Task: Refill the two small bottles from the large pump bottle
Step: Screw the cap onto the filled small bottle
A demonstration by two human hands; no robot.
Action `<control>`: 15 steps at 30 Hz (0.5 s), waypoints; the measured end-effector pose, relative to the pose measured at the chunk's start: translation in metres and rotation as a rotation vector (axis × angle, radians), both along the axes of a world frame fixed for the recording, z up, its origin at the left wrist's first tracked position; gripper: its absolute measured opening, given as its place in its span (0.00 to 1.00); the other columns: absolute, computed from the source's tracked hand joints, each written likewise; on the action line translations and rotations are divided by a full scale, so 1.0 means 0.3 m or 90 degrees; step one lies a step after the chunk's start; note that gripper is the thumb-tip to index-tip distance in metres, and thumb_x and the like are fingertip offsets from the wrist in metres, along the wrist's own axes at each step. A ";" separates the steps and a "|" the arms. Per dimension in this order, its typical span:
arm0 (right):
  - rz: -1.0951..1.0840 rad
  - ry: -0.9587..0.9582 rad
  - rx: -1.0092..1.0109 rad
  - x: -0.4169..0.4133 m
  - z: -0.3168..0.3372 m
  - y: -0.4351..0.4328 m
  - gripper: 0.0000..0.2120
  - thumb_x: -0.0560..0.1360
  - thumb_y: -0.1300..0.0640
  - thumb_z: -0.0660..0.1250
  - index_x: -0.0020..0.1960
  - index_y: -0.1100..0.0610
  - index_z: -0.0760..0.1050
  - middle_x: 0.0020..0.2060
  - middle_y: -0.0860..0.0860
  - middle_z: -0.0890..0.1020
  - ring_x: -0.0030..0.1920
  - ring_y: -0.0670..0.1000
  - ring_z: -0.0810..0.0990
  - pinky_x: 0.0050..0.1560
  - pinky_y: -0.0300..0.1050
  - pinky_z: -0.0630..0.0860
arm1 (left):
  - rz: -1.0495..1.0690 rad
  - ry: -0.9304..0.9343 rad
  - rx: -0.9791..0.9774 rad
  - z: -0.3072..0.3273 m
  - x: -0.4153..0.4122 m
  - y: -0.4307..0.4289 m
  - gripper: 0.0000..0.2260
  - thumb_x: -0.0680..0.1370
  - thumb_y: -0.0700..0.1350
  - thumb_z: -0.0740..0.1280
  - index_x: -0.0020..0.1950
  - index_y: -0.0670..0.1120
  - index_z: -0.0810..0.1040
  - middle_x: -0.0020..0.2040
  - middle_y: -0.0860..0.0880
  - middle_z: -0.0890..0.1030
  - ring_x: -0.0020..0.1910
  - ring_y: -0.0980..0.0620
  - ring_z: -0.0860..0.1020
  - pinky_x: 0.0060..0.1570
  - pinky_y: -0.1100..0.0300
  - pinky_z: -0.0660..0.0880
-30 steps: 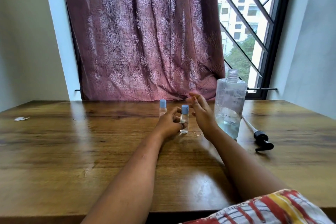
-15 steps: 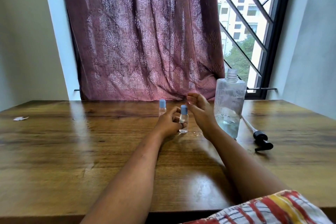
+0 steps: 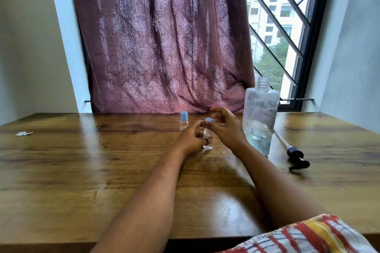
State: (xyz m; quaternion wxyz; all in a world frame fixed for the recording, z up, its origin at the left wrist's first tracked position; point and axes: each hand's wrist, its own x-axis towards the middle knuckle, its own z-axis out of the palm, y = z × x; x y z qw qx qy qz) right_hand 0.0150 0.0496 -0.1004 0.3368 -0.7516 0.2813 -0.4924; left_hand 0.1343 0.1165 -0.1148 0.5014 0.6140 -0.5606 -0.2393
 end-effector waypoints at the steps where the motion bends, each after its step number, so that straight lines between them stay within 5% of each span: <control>1: 0.017 0.016 0.008 0.003 -0.004 0.000 0.17 0.70 0.54 0.73 0.58 0.51 0.75 0.47 0.49 0.80 0.48 0.51 0.81 0.53 0.50 0.79 | -0.001 -0.004 -0.002 0.000 0.001 0.000 0.20 0.72 0.34 0.68 0.61 0.49 0.74 0.40 0.48 0.82 0.43 0.53 0.79 0.44 0.61 0.74; 4: 0.045 0.056 -0.012 0.010 -0.010 0.003 0.15 0.74 0.61 0.69 0.60 0.52 0.77 0.51 0.52 0.82 0.50 0.51 0.81 0.54 0.49 0.79 | 0.011 -0.021 -0.012 -0.001 0.001 -0.002 0.21 0.71 0.34 0.69 0.62 0.49 0.74 0.35 0.55 0.78 0.37 0.60 0.76 0.38 0.66 0.71; 7: 0.014 0.055 -0.043 0.005 -0.008 0.003 0.13 0.72 0.64 0.70 0.56 0.54 0.79 0.48 0.52 0.82 0.44 0.48 0.80 0.47 0.40 0.77 | 0.006 -0.035 -0.017 -0.005 -0.001 -0.003 0.22 0.71 0.35 0.70 0.64 0.48 0.75 0.45 0.49 0.82 0.45 0.55 0.78 0.50 0.61 0.74; 10: -0.002 0.041 -0.026 -0.004 -0.008 -0.009 0.14 0.68 0.63 0.74 0.51 0.52 0.79 0.44 0.53 0.84 0.45 0.51 0.83 0.49 0.49 0.80 | -0.001 -0.068 -0.018 0.000 -0.005 0.003 0.21 0.72 0.35 0.70 0.64 0.45 0.75 0.54 0.45 0.82 0.52 0.54 0.79 0.56 0.60 0.73; 15: -0.044 0.030 -0.020 -0.008 -0.002 -0.012 0.20 0.66 0.64 0.75 0.43 0.47 0.66 0.43 0.56 0.83 0.45 0.52 0.83 0.47 0.53 0.80 | 0.030 -0.104 -0.041 0.001 -0.015 -0.005 0.18 0.70 0.40 0.73 0.60 0.45 0.78 0.52 0.45 0.84 0.52 0.51 0.81 0.58 0.57 0.76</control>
